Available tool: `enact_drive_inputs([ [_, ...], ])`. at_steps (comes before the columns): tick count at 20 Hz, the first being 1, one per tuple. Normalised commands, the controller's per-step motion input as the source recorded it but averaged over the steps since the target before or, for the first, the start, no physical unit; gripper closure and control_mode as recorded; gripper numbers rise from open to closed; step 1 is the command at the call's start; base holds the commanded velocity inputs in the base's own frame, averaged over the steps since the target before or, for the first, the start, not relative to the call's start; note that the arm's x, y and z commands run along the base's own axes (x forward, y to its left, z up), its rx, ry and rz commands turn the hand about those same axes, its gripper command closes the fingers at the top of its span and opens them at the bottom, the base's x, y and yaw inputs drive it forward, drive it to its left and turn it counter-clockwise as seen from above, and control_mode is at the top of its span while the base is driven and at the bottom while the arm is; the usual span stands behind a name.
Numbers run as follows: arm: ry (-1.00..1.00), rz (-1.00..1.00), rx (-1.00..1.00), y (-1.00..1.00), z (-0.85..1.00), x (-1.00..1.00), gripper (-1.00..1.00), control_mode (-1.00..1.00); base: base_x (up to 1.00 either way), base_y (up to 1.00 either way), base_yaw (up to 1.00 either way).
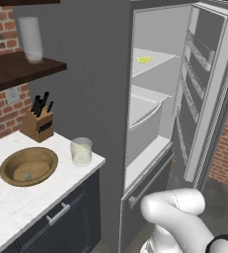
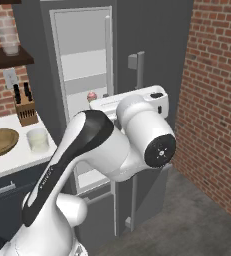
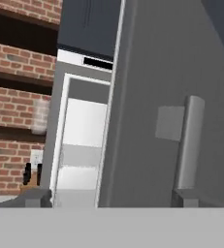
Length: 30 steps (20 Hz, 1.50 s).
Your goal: Grab a lemon wedge from the fridge and one ice cube from the ice bowl, and put them in the glass of lemonade.
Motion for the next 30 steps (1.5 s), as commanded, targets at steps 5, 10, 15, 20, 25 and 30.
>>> enact_drive_inputs([
  [5, -0.01, -0.01, -0.14, 0.98, 0.68, -0.41, -1.00, -1.00, 0.00, 0.00, 0.00],
  [10, 0.01, -0.06, -0.27, 1.00, 0.30, -0.15, -1.00, -1.00, 0.00, 0.00, 0.00],
  [15, 0.25, -0.08, -0.47, 1.00, 0.00, 0.07, -1.00, -1.00, 0.00, 0.00, 0.00],
  [20, 0.45, -0.10, -0.53, 0.99, 0.01, 0.45, -1.00, -1.00, 0.00, 0.00, 0.00],
  [25, 0.28, -0.20, -0.51, 0.57, 0.00, 0.28, -1.00, -1.00, 0.00, 0.00, 0.00],
  [30, 0.16, -0.24, -0.45, 0.06, -0.10, 0.26, -1.00, -1.00, 0.00, 0.00, 0.00],
])
